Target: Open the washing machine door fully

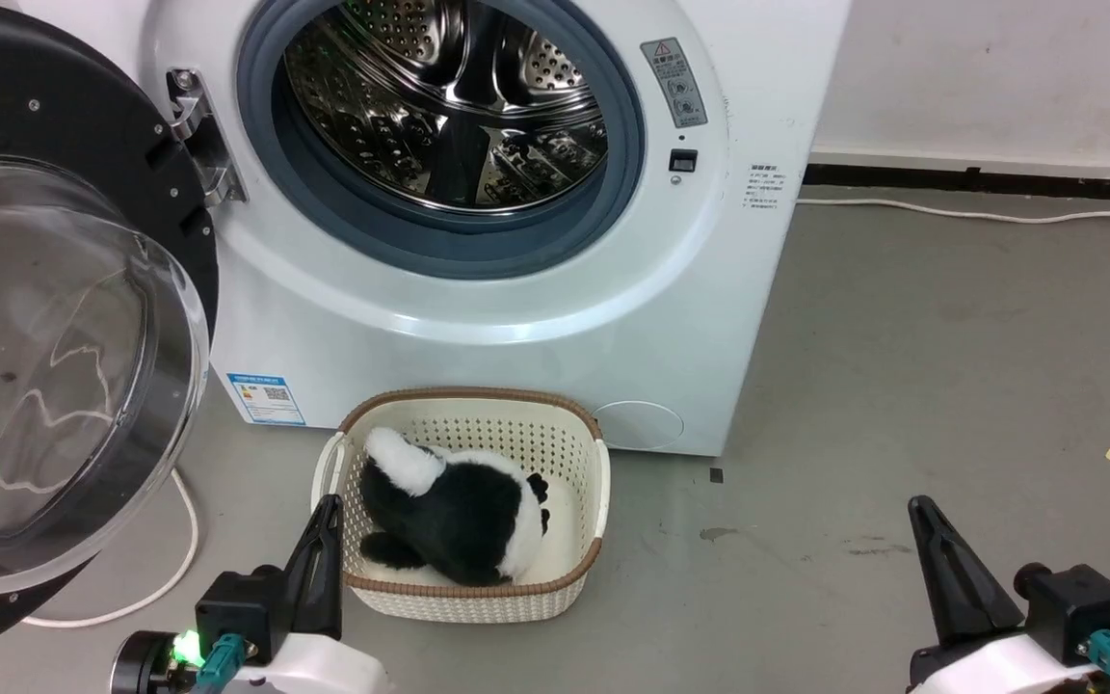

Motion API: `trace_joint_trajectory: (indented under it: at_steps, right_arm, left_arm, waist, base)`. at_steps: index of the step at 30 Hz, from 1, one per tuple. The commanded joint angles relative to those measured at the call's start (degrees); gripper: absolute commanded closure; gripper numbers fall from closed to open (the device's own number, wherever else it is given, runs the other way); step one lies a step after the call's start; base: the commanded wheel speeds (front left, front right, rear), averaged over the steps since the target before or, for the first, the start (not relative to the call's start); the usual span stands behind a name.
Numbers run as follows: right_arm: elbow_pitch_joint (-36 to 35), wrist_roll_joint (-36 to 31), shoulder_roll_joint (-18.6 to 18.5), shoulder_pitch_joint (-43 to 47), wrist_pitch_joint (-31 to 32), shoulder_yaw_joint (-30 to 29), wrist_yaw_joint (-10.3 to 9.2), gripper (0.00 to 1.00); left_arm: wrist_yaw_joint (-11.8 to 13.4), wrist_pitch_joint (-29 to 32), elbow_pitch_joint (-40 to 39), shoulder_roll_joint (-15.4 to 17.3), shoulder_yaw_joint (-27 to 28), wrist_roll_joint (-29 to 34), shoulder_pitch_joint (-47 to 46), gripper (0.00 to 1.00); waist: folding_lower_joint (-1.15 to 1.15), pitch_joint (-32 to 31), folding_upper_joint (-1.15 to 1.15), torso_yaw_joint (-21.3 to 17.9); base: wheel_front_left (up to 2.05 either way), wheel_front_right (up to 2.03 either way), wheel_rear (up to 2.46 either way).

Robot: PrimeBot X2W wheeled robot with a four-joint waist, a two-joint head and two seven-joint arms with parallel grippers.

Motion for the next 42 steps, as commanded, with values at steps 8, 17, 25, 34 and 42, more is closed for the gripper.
trace_joint_trajectory:
  at_steps: [8, 17, 25, 34, 42]
  right_arm:
    - [-0.5, -0.9, 0.1, -1.4, 1.3, 0.5, 0.03, 1.0]
    - [-0.7, -1.3, 0.2, -1.7, 2.4, 0.9, 0.03, 1.0]
    - [-0.8, -1.7, 0.2, -1.9, 3.3, 1.2, 0.03, 1.0]
    - [-1.0, -2.2, 0.2, -2.2, 4.6, 1.6, 0.04, 1.0]
    - [-1.2, -2.5, 0.2, -2.4, 5.5, 1.9, 0.04, 1.0]
  left_arm:
    - [0.3, 1.4, -0.8, -0.4, 0.7, 0.9, -0.6, 1.0]
    - [0.4, 2.4, -1.2, -0.5, 1.0, 1.4, -0.8, 1.0]
    - [0.4, 3.3, -1.5, -0.6, 1.3, 1.9, -0.8, 1.0]
    - [0.5, 4.6, -2.0, -0.7, 1.8, 2.5, -1.0, 1.0]
    - [0.5, 5.6, -2.4, -0.8, 2.1, 2.9, -1.1, 1.0]
  waist:
    - [0.0, -0.2, 0.0, -0.4]
    - [0.0, -0.4, 0.0, -0.8]
    - [0.0, -0.6, 0.0, -1.1]
    - [0.0, -0.9, 0.0, -1.5]
    - [0.0, -1.0, 0.0, -1.8]
  base:
    - [0.0, 0.0, 0.0]
    - [0.0, 0.0, 0.0]
    - [0.0, 0.0, 0.0]
    - [0.0, 0.0, 0.0]
    - [0.0, 0.0, 0.0]
